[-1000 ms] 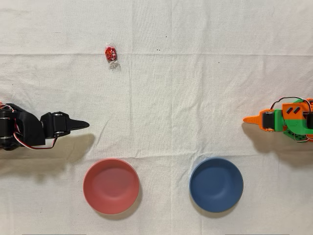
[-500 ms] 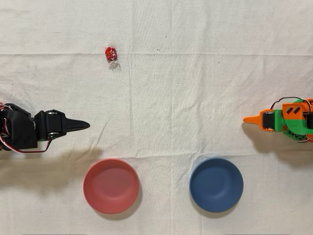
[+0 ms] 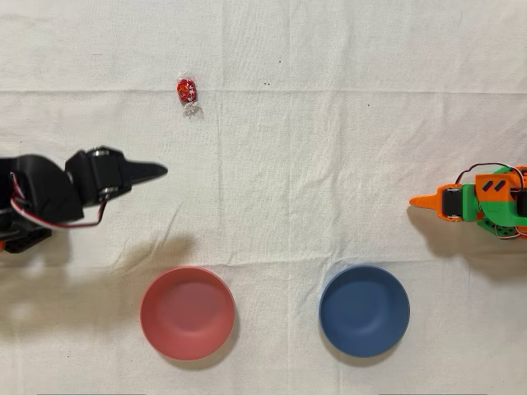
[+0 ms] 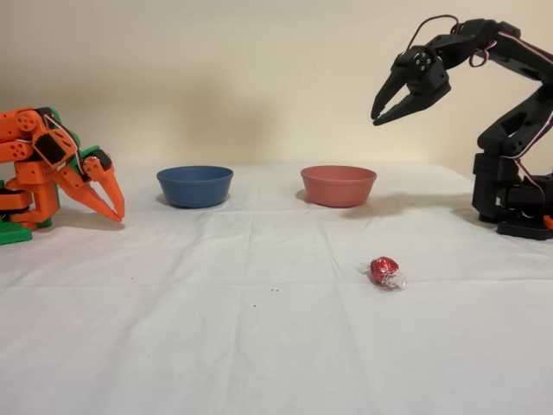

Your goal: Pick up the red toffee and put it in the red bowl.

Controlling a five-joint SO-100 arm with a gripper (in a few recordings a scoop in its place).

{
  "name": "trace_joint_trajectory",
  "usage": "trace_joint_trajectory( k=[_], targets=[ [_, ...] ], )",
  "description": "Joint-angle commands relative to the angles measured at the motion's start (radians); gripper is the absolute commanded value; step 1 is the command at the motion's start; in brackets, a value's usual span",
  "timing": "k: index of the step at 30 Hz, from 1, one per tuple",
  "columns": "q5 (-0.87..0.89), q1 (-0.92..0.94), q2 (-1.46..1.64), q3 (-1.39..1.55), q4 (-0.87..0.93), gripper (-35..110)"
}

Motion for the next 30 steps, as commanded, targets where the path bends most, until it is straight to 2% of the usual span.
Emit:
trace_joint_trajectory(
  k=[1,11,15,19,30],
  targets=[
    [0.031,-0.118,-0.103,-0.163,0.014,0],
    [0.094,-0.264,-0.35,-0.348,0.031,0],
    [-0.149,-0.318,-0.417,-0.373,0.029,0],
    [-0.252,-0.362,-0.469,-0.376,0.026,0],
    [-0.235,-0.433,-0.661,-0.439,-0.015,0]
  ],
)
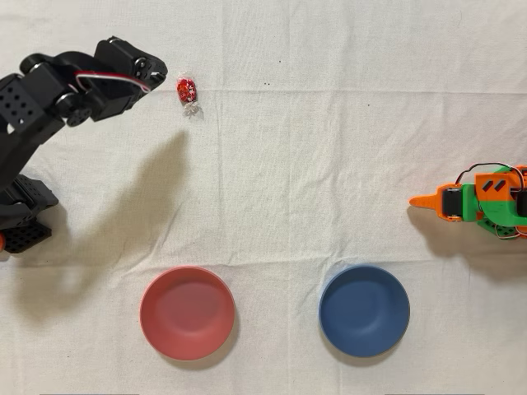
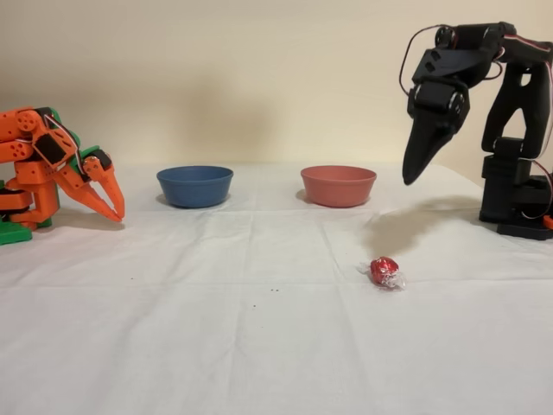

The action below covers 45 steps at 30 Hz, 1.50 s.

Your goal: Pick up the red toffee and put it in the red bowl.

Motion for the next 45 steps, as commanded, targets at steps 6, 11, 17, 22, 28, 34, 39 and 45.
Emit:
trace_joint_trajectory(
  k=[6,11,17,22,28,34,39,45],
  targets=[
    [0.028,-0.02,-0.078,-0.052,-0.06,1],
    [0.028,-0.015,-0.11,-0.026,-0.095,4],
    [0.035,-0.012,-0.133,0.02,-0.135,12],
    [0.06,-0.009,-0.124,0.072,-0.147,16],
    [0.11,-0.009,-0.126,0.083,-0.133,18],
    [0.14,-0.009,-0.17,0.072,-0.143,18],
    [0.156,-0.005,-0.236,0.064,-0.169,18],
    [0.112,0.021,-0.287,0.057,-0.225,20]
  ],
)
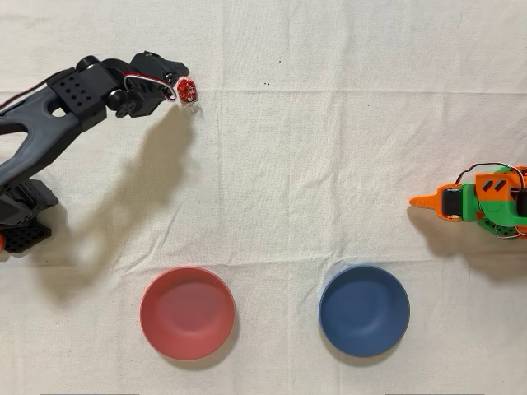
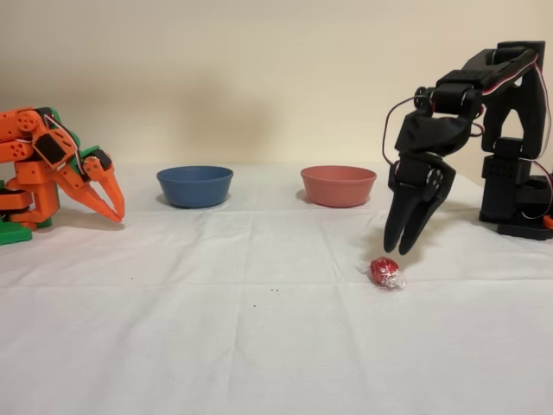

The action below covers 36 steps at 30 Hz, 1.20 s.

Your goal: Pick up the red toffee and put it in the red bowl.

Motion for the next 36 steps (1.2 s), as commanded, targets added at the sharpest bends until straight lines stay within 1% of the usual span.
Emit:
trace_joint_trajectory(
  k=[1,8,17,36],
  targets=[
    [-0.034,0.018,0.008,-0.029,-0.029,20],
    [-0.075,0.064,-0.035,-0.049,-0.071,22],
    [-0.084,0.083,-0.069,-0.055,-0.058,23],
    [-0.072,0.066,0.02,0.018,-0.048,23]
  ],
)
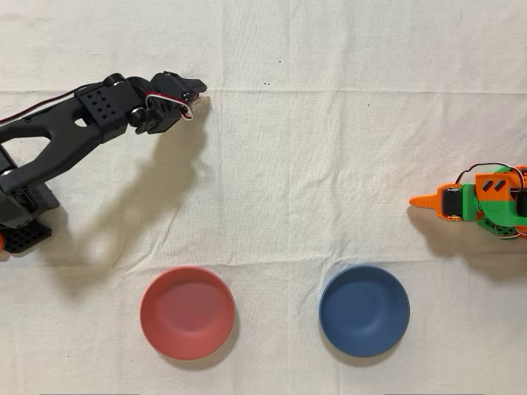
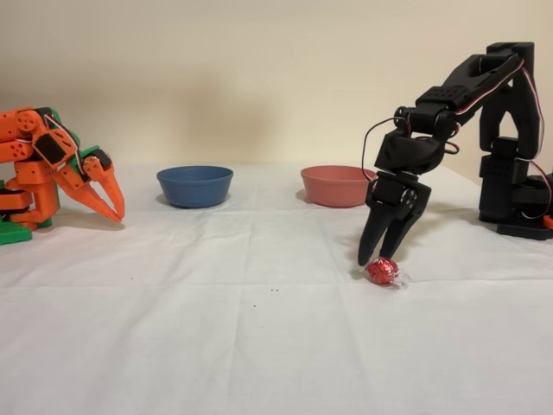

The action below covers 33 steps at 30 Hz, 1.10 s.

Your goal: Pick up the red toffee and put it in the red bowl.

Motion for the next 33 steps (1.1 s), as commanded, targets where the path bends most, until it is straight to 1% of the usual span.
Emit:
trace_joint_trajectory(
  k=[1,14,33],
  targets=[
    [-0.011,-0.015,0.132,0.021,0.011,23],
    [-0.025,-0.054,0.17,0.072,-0.021,24],
    [-0.054,-0.074,0.08,0.043,-0.084,24]
  ],
)
